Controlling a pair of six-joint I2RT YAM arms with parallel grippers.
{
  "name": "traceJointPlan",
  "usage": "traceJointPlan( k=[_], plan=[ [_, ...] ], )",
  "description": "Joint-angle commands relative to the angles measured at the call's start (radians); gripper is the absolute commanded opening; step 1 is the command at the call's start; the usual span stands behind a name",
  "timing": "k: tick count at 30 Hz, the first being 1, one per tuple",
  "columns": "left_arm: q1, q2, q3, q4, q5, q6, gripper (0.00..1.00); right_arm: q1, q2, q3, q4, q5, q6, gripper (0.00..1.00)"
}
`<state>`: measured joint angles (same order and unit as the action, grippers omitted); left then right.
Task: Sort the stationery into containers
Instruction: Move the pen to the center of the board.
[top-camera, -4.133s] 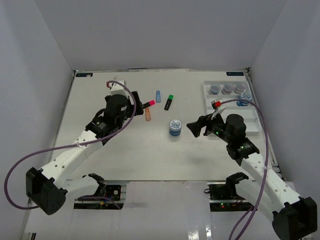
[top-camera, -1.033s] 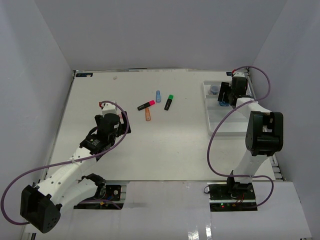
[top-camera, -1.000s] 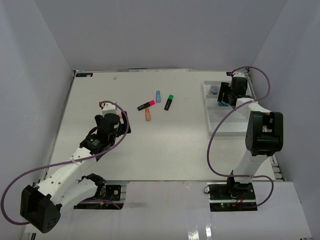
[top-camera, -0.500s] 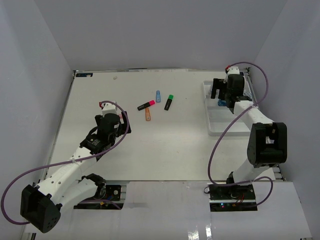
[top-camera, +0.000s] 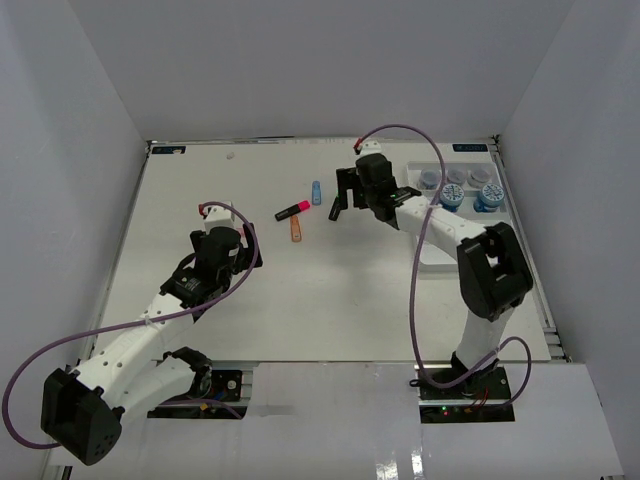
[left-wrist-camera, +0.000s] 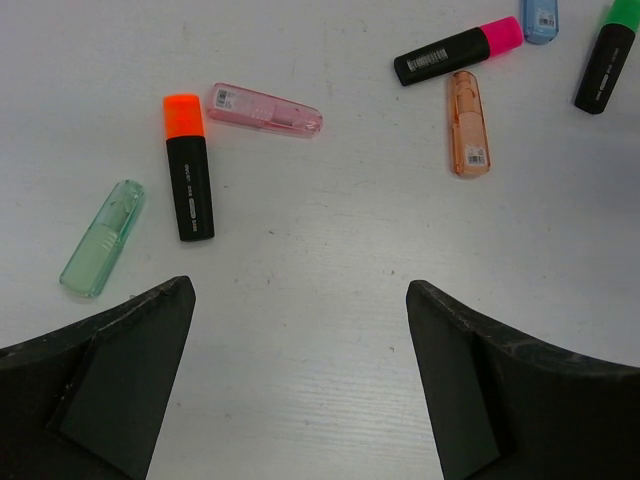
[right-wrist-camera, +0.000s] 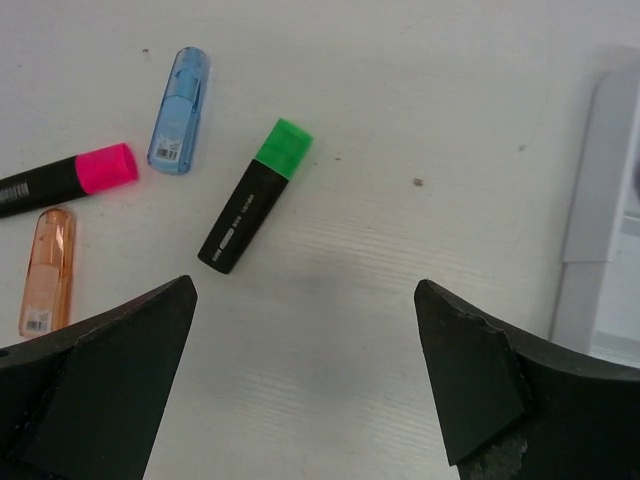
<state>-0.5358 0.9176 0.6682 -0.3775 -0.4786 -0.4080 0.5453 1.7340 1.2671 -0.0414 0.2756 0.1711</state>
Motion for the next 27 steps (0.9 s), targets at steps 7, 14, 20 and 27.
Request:
traceJointPlan(
  k=[7,14,20,27],
  plan=[
    [0.005,-0.002,0.021,-0.012,-0.002,-0.009,0.98,0.062,0.304,0.322,-0.087,0.166,0.153,0.94],
    [0.005,-0.005,0.022,-0.012,0.009,-0.011,0.98,0.071,0.473,0.462,-0.103,0.191,0.180,0.93],
    [0.005,-0.008,0.022,-0.012,0.017,-0.012,0.98,0.071,0.578,0.549,-0.130,0.198,0.179,0.88],
    [0.005,-0.008,0.022,-0.012,0.018,-0.011,0.98,0.071,0.581,0.500,-0.152,0.214,0.212,0.70]
  ],
)
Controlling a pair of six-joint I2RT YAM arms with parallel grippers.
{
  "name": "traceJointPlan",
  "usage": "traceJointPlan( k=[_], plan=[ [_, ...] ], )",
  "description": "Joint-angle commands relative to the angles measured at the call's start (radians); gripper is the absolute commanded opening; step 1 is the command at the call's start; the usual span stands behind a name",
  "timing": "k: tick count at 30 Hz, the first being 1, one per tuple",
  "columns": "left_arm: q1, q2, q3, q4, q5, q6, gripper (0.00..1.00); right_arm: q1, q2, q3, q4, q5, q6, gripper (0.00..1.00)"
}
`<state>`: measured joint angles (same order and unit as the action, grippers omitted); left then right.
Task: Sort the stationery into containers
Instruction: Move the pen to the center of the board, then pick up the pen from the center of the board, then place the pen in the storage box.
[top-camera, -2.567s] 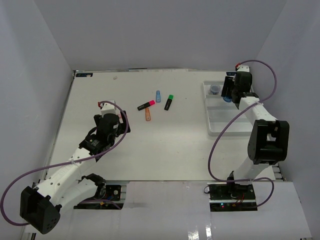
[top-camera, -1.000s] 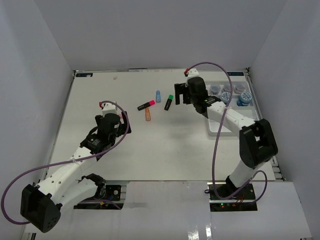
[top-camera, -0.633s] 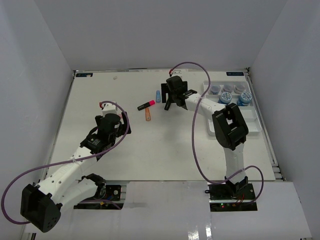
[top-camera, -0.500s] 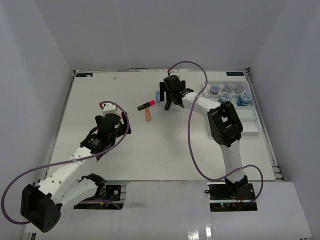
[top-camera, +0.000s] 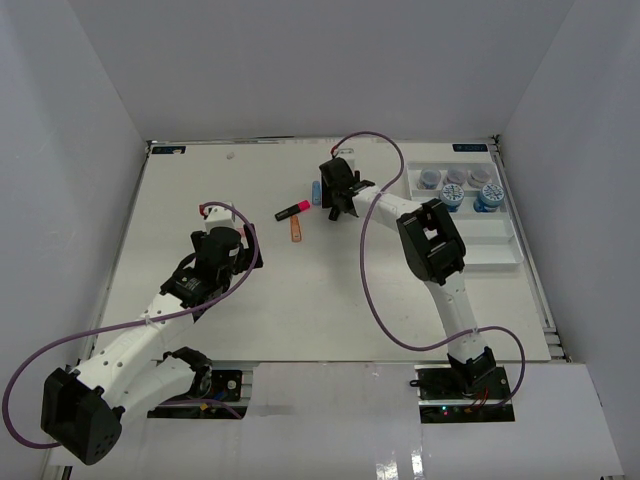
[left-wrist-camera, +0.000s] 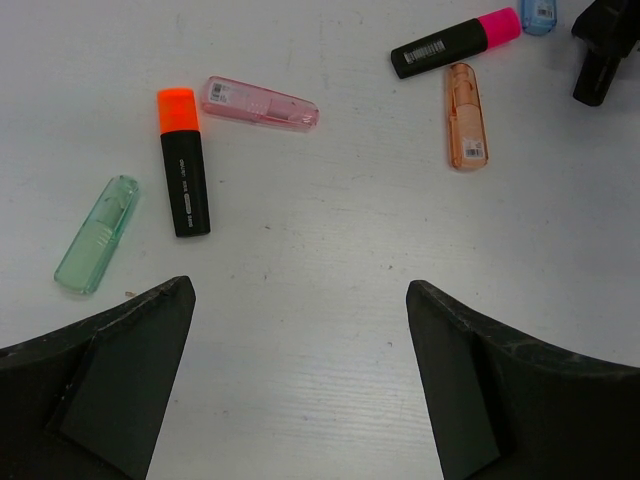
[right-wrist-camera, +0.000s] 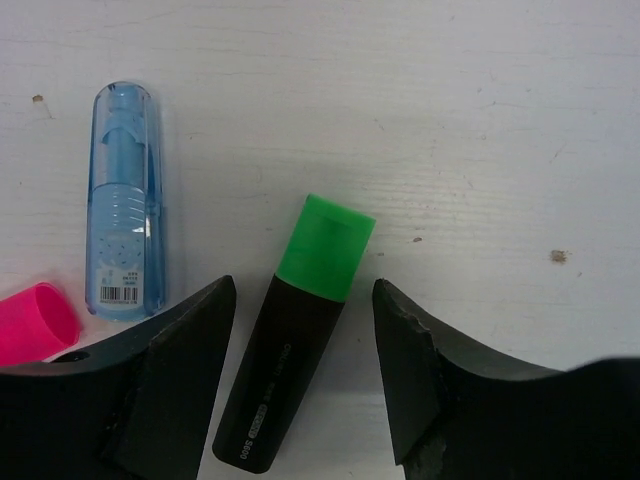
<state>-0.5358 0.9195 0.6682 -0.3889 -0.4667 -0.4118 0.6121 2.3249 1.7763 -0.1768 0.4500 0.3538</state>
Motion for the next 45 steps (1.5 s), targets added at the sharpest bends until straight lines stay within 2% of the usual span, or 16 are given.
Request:
traceJointPlan(
  k=[1,3,6,9,11,18,23,26,34,40,45],
  plan=[
    [0.005,-0.008,0.022,-0.001,0.007,-0.008,0.98,0.006,-0.018,-0.023,-0.016,0.041,0.034,0.62],
    [0.005,-0.008,0.021,0.001,0.008,-0.008,0.98,0.003,-0.047,-0.075,-0.015,0.049,0.048,0.53],
    [0.005,-0.007,0.022,0.001,0.010,-0.009,0.98,0.002,-0.106,-0.173,-0.004,0.061,0.057,0.33],
    [0.005,-0.008,0.022,-0.001,0.011,-0.009,0.98,-0.006,-0.191,-0.285,0.013,0.062,0.059,0.24],
    [0.005,-0.008,0.022,-0.001,0.010,-0.009,0.98,-0.008,-0.245,-0.345,0.037,0.072,0.054,0.22],
    [0.005,-0.014,0.022,0.001,0.010,-0.009,0.98,-0.031,-0.594,-0.606,0.074,0.102,0.007,0.23],
    [0.005,-0.015,0.022,-0.001,0.017,-0.012,0.98,-0.135,-0.826,-0.786,0.079,0.121,0.066,0.26],
    [0.005,-0.011,0.022,0.001,0.022,-0.010,0.98,-0.222,-0.901,-0.848,0.079,0.125,0.100,0.30],
    [0.005,-0.011,0.021,0.001,0.022,-0.012,0.98,-0.468,-0.961,-0.925,0.083,0.059,0.206,0.31],
    [0.005,-0.005,0.021,-0.001,0.025,-0.012,0.98,-0.561,-0.932,-0.862,0.083,0.056,0.298,0.34],
    [0.005,-0.005,0.021,-0.001,0.017,-0.009,0.98,-0.595,-0.848,-0.796,0.048,0.062,0.399,0.36]
  ],
)
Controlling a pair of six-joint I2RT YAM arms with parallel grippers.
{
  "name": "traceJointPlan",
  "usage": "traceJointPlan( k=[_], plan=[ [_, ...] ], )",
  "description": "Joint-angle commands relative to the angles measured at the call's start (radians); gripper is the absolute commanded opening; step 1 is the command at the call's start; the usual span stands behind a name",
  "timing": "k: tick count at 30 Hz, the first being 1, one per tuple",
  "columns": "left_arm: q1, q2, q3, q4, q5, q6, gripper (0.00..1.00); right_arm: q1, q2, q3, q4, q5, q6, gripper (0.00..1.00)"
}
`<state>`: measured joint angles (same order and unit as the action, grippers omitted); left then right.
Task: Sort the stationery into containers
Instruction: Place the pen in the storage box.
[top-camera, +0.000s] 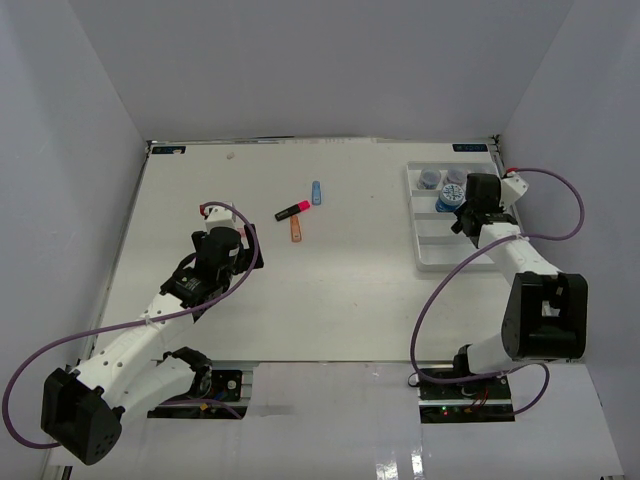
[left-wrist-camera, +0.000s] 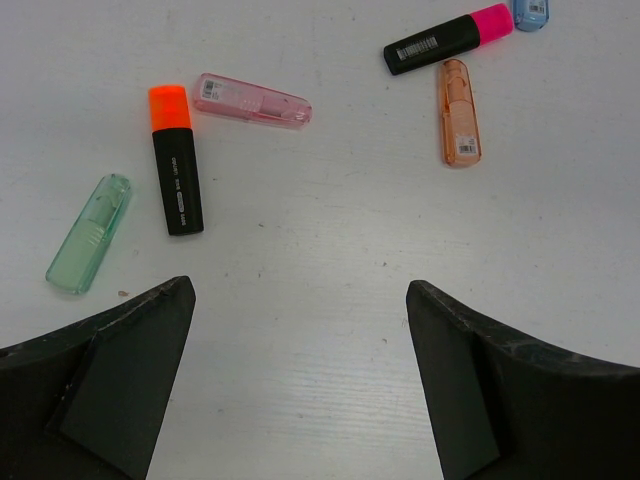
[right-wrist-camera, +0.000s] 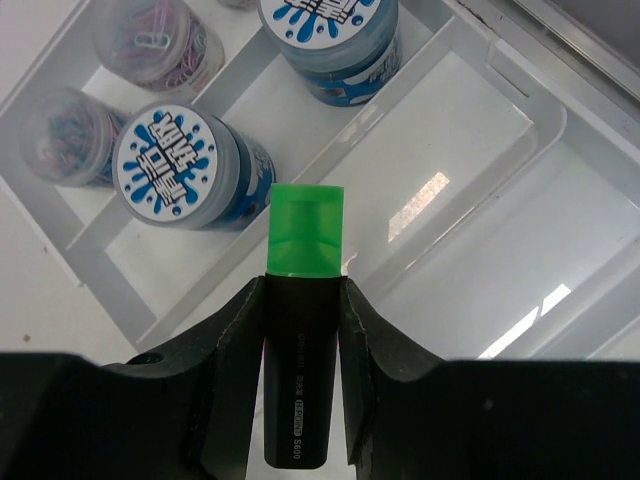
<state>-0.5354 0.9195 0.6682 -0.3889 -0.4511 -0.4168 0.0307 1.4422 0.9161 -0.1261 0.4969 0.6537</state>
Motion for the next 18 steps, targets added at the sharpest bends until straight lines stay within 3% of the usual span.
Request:
traceJointPlan(
  k=[1,18],
  plan=[
    [0.005,-0.005,0.021,0.001,0.002,-0.004,0.98,-0.018,0.044,0.070,-0.003,0.012,0.115,0.36],
    [0.005,0.010,0.022,-0.001,0.000,0.000,0.98,-0.072,0.185,0.070,-0.026,0.069,0.402,0.40]
  ],
)
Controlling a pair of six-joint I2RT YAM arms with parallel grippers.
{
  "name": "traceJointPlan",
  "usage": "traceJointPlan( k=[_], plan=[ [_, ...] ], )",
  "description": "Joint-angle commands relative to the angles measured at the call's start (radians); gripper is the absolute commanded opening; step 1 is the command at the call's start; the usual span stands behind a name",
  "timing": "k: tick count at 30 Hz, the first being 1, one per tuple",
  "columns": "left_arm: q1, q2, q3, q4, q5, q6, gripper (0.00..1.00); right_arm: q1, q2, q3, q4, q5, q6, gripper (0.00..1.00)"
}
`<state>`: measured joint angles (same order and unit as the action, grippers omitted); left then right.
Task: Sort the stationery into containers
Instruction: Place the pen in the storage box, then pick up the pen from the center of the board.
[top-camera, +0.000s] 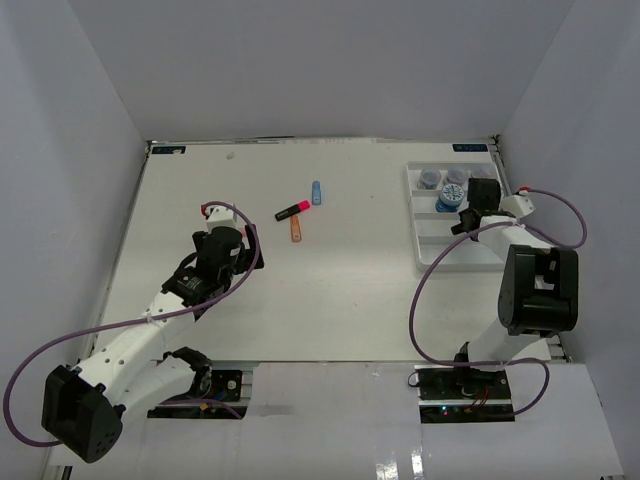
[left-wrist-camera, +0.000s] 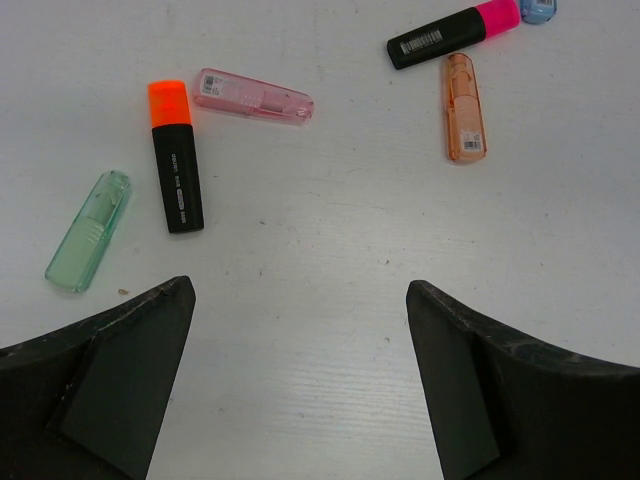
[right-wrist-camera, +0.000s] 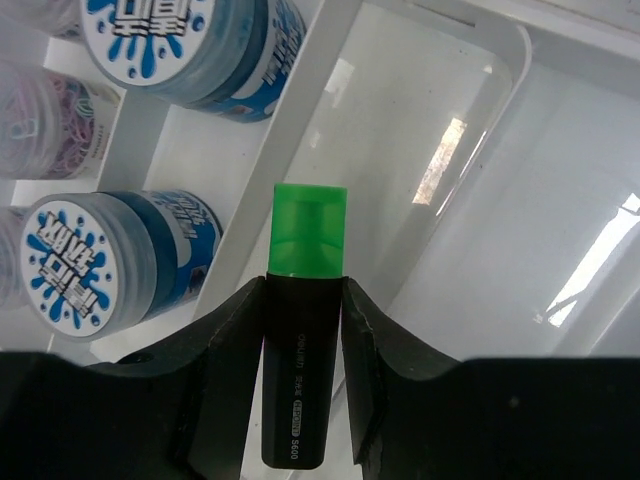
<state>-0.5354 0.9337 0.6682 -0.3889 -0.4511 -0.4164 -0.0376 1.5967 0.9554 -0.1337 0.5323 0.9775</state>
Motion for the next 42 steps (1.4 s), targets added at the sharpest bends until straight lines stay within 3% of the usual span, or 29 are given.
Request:
traceJointPlan(
  k=[1,9,16,21,30,33,38,42],
  plan=[
    [0.005,-0.006,0.022,0.001,0.000,-0.002,0.98,-0.004,0.046,0.032,-0.018,0.031,0.082,0.41],
    [0.005,-0.001,0.024,0.001,0.000,-0.001,0.98,-0.005,0.100,0.042,-0.018,0.000,0.124,0.47],
    [0.005,0.002,0.024,-0.001,0.000,0.001,0.98,-0.005,0.071,0.037,-0.014,-0.040,0.060,0.61],
    [0.005,0.010,0.024,0.001,-0.003,-0.007,0.98,-0.002,-0.074,-0.015,0.057,-0.101,-0.135,0.64],
    [0.026,0.066,0.031,-0.008,0.006,-0.047,0.98,0.080,-0.309,-0.101,0.120,-0.376,-0.555,0.83],
    [0.078,0.122,0.042,-0.031,0.023,-0.102,0.98,0.137,-0.380,-0.162,0.150,-0.460,-0.615,0.84],
    [0.285,0.250,0.076,-0.019,0.138,-0.131,0.98,0.208,-0.489,-0.268,0.187,-0.522,-0.645,0.85],
    [0.350,0.361,0.113,-0.008,0.195,-0.133,0.98,0.216,-0.556,-0.357,0.209,-0.566,-0.634,0.85]
  ],
)
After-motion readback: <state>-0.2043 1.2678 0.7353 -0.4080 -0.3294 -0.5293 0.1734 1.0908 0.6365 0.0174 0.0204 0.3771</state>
